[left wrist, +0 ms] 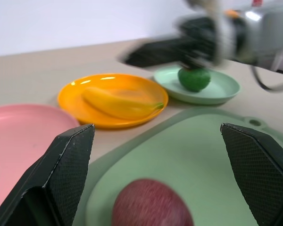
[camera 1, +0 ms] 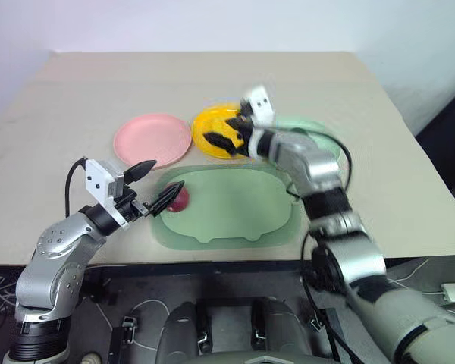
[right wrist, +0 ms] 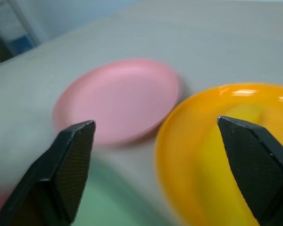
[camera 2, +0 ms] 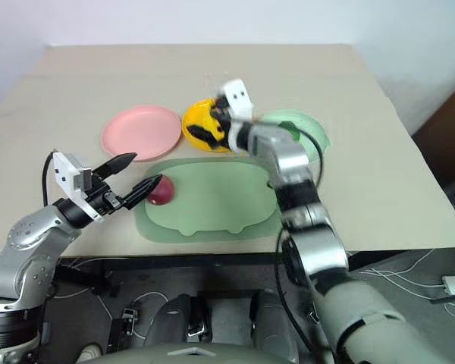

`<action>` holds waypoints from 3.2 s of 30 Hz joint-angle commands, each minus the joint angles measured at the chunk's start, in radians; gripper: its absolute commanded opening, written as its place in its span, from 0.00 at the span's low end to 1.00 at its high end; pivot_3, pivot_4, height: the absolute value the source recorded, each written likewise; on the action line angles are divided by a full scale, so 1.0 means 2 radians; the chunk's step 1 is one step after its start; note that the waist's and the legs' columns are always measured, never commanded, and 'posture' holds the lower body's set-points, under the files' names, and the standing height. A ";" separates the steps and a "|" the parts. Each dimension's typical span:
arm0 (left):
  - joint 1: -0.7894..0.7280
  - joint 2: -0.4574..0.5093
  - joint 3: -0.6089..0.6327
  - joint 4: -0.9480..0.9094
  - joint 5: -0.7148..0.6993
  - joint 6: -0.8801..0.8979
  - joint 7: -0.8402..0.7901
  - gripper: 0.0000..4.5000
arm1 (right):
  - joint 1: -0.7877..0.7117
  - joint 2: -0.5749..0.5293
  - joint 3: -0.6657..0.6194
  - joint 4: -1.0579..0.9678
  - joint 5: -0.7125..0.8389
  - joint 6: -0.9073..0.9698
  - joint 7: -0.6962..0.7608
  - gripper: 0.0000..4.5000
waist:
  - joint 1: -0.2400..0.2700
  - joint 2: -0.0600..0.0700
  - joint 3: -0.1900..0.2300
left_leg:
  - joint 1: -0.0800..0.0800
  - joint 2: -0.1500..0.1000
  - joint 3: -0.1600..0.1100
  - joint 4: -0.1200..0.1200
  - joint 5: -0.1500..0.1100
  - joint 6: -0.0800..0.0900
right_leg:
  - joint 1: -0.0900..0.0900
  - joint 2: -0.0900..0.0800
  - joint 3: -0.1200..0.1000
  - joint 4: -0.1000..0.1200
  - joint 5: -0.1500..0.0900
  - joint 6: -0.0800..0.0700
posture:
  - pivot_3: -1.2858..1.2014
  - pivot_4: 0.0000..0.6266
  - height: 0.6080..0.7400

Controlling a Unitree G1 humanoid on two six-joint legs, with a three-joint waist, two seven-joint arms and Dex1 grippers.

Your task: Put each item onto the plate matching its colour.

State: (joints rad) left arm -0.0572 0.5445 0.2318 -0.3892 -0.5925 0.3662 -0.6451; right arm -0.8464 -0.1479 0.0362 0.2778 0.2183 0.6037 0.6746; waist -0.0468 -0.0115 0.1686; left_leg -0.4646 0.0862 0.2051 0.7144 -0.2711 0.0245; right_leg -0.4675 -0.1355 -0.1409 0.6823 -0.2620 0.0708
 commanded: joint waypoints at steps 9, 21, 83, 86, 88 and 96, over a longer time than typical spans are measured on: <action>-0.008 -0.010 -0.008 0.013 0.016 0.009 0.029 1.00 | 0.227 -0.086 0.025 -0.310 0.077 -0.008 0.065 0.97 | 0.005 0.000 0.000 | 0.001 0.000 -0.001 0.000 -0.001 -0.001 | 0.001 0.000 0.000 0.000 0.000 0.000 | 0.52 0.24 0.66; -0.031 -0.014 -0.032 0.037 0.022 0.029 0.023 1.00 | 0.324 -0.115 0.017 -0.337 0.082 -0.085 0.059 0.97 | 0.011 0.000 0.000 | 0.001 0.000 -0.001 0.000 0.000 0.000 | 0.002 0.000 -0.001 -0.001 0.000 0.000 | 0.52 0.24 0.66; -0.223 -0.099 -0.088 0.202 0.111 -0.016 0.037 0.99 | 0.304 -0.108 0.041 -0.285 0.049 -0.131 0.012 0.99 | 0.018 -0.001 0.000 | 0.002 -0.001 -0.003 0.002 0.000 0.001 | 0.004 0.000 -0.002 -0.001 0.000 0.000 | 0.52 0.24 0.66; -0.254 -0.106 -0.095 0.238 0.127 -0.022 0.043 0.99 | 0.304 -0.109 0.040 -0.280 0.046 -0.134 0.010 0.99 | 0.017 -0.001 0.000 | 0.002 -0.001 -0.003 0.002 0.000 0.001 | 0.004 0.000 -0.002 0.000 0.000 0.000 | 0.52 0.24 0.66; -0.279 -0.107 -0.103 0.280 0.146 -0.027 0.050 0.99 | 0.304 -0.111 0.036 -0.279 0.045 -0.133 0.008 0.99 | 0.017 -0.001 0.000 | 0.002 -0.001 -0.003 0.002 0.000 0.001 | 0.004 0.000 -0.002 0.000 0.000 0.000 | 0.52 0.24 0.66; -0.336 -0.123 -0.110 0.393 0.176 -0.046 0.048 0.99 | 0.307 -0.113 0.033 -0.278 0.039 -0.131 -0.002 0.99 | 0.017 -0.001 0.000 | 0.002 -0.001 -0.003 0.002 0.000 0.001 | 0.004 0.000 -0.002 0.000 0.000 0.000 | 0.52 0.24 0.66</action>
State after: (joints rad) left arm -0.6932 0.3028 0.0145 0.3834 -0.2494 0.3122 -0.5383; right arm -0.2322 -0.3721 0.1141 -0.2595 0.2970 0.3586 0.6760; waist -0.0134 -0.0132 0.1680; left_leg -0.4611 0.0838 0.1988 0.7188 -0.2713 0.0260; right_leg -0.4591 -0.1347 -0.1453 0.6816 -0.2618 0.0711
